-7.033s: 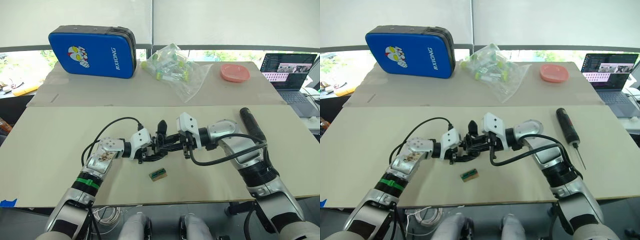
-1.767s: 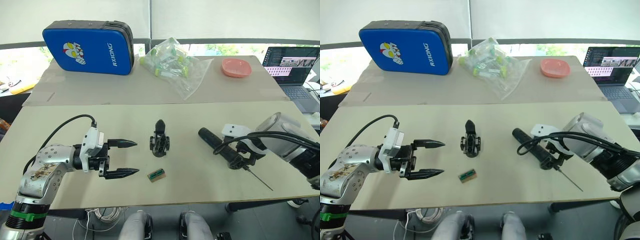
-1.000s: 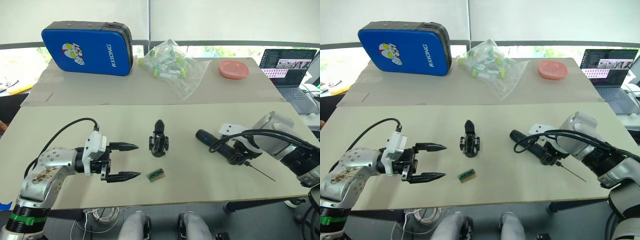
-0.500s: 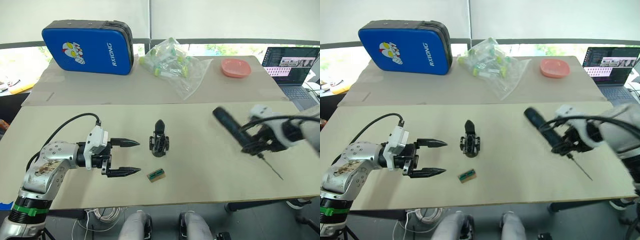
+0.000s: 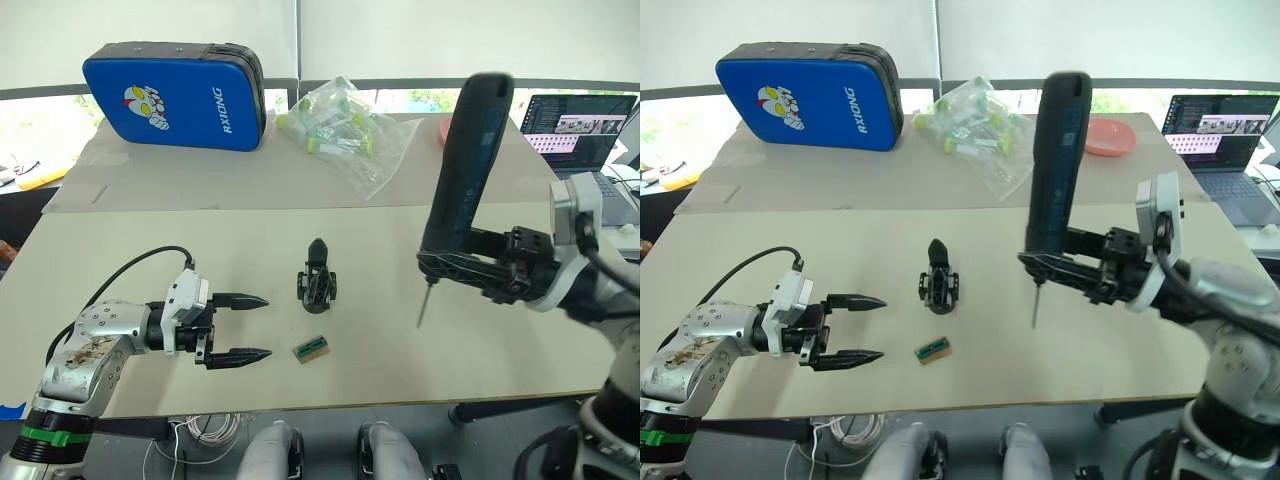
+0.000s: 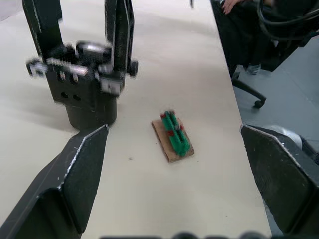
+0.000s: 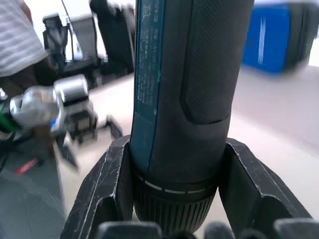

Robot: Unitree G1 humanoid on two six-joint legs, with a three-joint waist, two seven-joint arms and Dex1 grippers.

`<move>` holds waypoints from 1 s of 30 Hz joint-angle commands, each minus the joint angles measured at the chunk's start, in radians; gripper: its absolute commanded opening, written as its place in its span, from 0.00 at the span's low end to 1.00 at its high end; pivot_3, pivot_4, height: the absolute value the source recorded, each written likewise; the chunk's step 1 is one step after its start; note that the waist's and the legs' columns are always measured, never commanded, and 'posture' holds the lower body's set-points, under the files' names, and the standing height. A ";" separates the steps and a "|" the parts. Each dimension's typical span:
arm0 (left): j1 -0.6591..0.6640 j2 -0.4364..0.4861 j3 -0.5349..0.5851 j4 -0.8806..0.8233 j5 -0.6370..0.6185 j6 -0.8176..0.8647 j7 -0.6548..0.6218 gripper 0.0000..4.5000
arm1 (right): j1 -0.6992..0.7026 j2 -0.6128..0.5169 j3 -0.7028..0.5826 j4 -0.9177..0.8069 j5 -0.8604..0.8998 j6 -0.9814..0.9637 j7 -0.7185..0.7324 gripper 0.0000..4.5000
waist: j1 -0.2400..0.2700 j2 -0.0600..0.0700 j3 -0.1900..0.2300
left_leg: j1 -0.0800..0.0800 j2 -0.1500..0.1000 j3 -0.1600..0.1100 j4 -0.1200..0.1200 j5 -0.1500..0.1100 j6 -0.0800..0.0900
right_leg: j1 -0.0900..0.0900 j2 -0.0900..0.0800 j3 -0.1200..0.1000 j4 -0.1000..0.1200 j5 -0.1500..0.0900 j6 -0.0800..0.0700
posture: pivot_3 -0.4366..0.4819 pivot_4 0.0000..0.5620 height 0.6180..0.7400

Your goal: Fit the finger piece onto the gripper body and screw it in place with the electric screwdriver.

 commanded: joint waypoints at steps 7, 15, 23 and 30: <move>0.111 -0.109 -0.055 -0.009 0.163 -0.188 0.137 1.00 | 0.129 0.067 0.349 -0.020 -0.118 -0.556 0.110 0.44 | -0.001 0.000 0.000 | 0.001 -0.001 0.000 0.001 0.000 0.000 | 0.002 0.000 0.001 -0.001 0.000 0.000 | 0.48 0.27 1.00; 0.067 -0.176 -0.136 0.013 0.237 -0.198 0.212 1.00 | 0.083 0.065 0.516 0.163 -0.201 -0.754 0.119 0.44 | 0.000 0.000 0.000 | 0.003 0.000 -0.001 0.001 0.000 0.003 | 0.003 0.002 0.000 0.001 0.001 -0.002 | 0.48 0.27 1.00; 0.013 -0.208 -0.212 0.074 0.283 -0.212 0.225 1.00 | 0.068 0.057 0.610 0.254 -0.244 -0.875 0.145 0.44 | 0.001 0.000 0.000 | 0.003 0.000 -0.001 0.000 0.002 -0.001 | 0.003 0.002 0.000 0.001 0.001 -0.002 | 0.48 0.27 1.00; -0.023 -0.234 -0.243 0.129 0.291 -0.230 0.218 1.00 | 0.068 0.051 0.651 0.295 -0.261 -0.927 0.141 0.44 | 0.003 0.000 0.000 | 0.003 0.000 -0.001 0.001 0.000 0.004 | 0.004 0.002 0.000 0.000 0.001 -0.002 | 0.48 0.27 1.00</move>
